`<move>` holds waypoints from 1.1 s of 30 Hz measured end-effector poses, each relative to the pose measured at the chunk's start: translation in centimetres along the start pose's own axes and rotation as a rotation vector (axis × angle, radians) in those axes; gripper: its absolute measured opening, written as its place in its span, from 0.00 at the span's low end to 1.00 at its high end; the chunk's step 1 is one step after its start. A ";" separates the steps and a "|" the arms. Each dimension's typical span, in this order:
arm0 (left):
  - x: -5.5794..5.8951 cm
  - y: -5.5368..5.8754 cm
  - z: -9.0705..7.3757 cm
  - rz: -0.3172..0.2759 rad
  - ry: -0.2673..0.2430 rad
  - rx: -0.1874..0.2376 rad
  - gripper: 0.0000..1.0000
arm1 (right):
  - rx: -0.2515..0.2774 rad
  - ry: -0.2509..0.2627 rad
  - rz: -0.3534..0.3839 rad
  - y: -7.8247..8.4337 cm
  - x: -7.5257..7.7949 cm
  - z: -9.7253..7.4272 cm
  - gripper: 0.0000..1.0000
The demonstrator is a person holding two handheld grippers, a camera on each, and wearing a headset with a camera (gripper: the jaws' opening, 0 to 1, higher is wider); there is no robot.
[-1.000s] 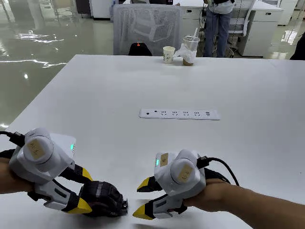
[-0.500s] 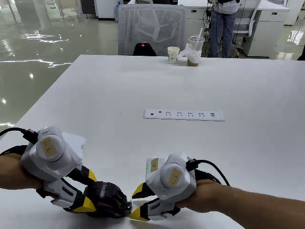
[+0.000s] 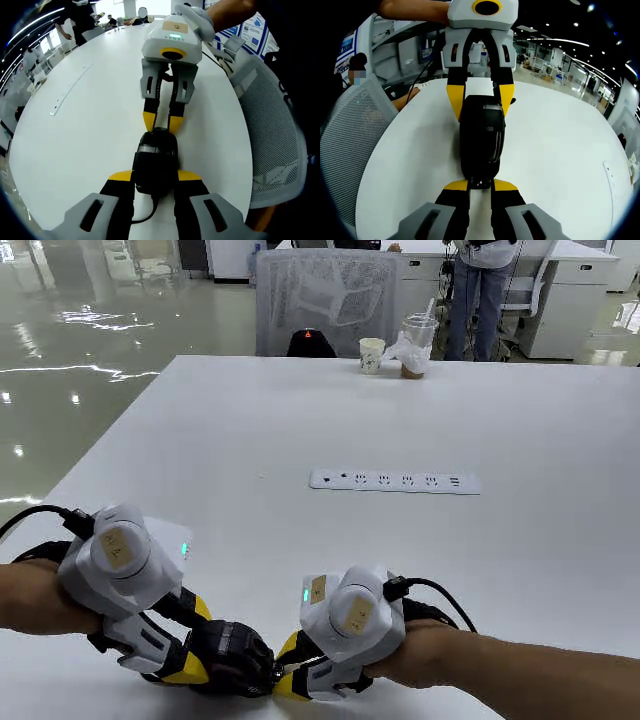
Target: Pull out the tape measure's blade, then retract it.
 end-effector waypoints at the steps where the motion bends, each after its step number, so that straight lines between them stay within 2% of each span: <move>1: 0.0 0.0 0.0 -0.001 0.000 0.000 0.24 | 0.000 0.002 -0.002 0.0 0.0 0.0 0.12; 8: 0.0 0.1 0.0 -0.003 0.000 0.005 0.24 | 0.001 0.008 -0.030 0.0 0.0 0.0 0.10; 19: 0.1 0.0 0.0 -0.003 0.000 -0.002 0.23 | -0.001 0.003 -0.031 0.0 0.1 -0.1 0.08; 33: 0.0 -0.2 0.0 -0.003 0.002 -0.007 0.23 | -0.020 0.002 -0.028 1.2 0.2 -1.0 0.09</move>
Point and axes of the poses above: the centre of the closed fingertips' face, and the gripper's own axes: z roughly forward along the fingers, x roughly to its right, y roughly out of its underside, the point moved 7 cm from there along -z, roughly backward along the fingers, and after that the axes turned 10 degrees about -x, right-handed, at the moved point
